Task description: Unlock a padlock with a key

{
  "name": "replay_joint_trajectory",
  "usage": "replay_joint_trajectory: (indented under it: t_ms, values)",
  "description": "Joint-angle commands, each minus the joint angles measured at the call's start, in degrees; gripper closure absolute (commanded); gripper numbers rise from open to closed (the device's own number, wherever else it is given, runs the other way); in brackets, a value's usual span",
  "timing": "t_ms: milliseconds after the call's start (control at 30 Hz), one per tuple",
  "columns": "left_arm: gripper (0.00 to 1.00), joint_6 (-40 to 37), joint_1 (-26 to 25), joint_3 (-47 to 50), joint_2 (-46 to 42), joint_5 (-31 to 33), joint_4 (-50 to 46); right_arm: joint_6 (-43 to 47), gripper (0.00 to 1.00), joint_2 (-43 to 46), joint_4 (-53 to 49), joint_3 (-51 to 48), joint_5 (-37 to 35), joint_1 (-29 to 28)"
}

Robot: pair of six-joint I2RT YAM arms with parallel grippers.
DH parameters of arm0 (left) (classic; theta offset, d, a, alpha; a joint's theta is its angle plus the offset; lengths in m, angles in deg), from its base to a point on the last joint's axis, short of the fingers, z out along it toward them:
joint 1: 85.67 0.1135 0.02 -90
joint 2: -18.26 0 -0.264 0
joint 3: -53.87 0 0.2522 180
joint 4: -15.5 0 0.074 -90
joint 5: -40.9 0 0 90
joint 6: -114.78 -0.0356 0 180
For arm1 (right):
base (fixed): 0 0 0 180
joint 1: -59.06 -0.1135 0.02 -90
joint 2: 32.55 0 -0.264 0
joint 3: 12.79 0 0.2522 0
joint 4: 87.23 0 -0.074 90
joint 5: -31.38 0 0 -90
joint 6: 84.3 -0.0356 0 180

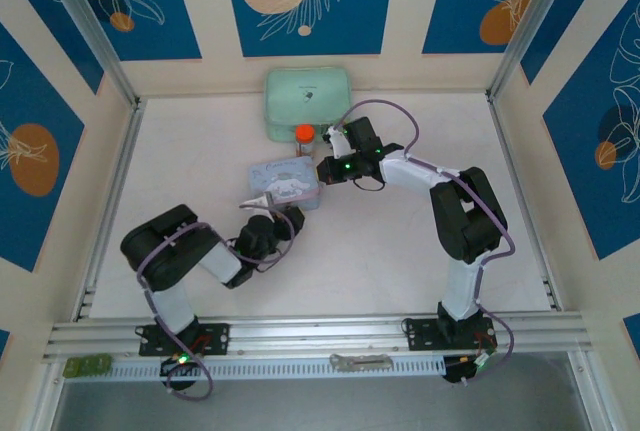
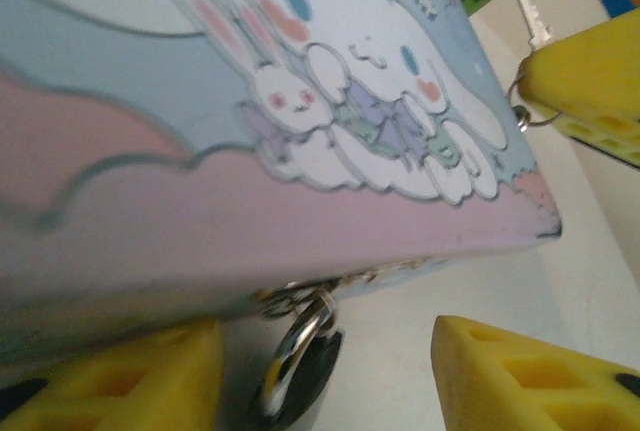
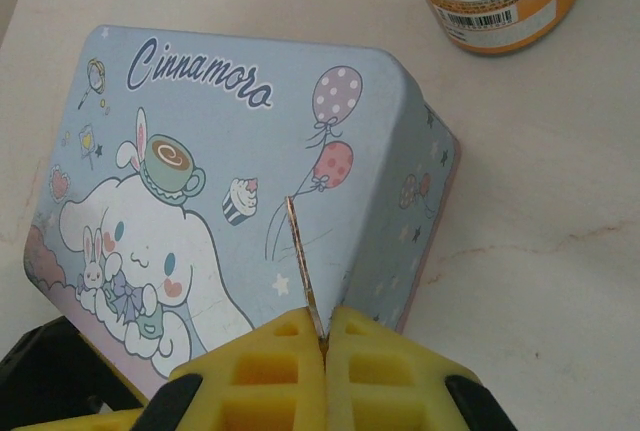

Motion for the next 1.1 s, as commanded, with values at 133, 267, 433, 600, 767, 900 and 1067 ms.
replay_joint_trajectory:
  t_ms: [133, 267, 433, 600, 767, 900, 1067]
  values:
    - [0.45, 1.82, 0.42, -2.92, 4.24, -5.43, -3.48, 1.27, 1.00, 0.63, -1.08, 1.74, 0.89, -0.09]
    - [0.56, 2.67, 0.35, -3.49, 3.93, -4.17, -7.37, 1.02, 1.00, 0.30, -0.93, 2.21, 1.45, -0.01]
    - [0.60, 4.26, 0.35, -3.94, 5.25, -2.65, -8.38, 0.71, 1.00, -0.08, -0.82, 2.38, 1.71, -0.01]
    - [0.69, 4.45, 0.19, -3.59, 6.14, -2.12, -4.80, 0.47, 1.00, -0.01, -0.69, 2.20, 1.95, 0.08]
    - [0.65, 4.02, -0.74, -1.93, 5.60, -1.32, -2.08, 0.25, 1.00, -0.08, -0.48, 2.20, 2.43, 0.25]
    - [0.53, 4.86, -1.39, -2.90, 7.41, -1.32, -1.40, -0.17, 1.00, -0.17, -0.14, 2.01, 2.73, 0.35]
    - [0.54, 6.86, -2.01, -5.23, 8.79, 1.33, -6.10, -0.61, 1.00, -0.25, 0.45, 1.25, 3.28, 0.35]
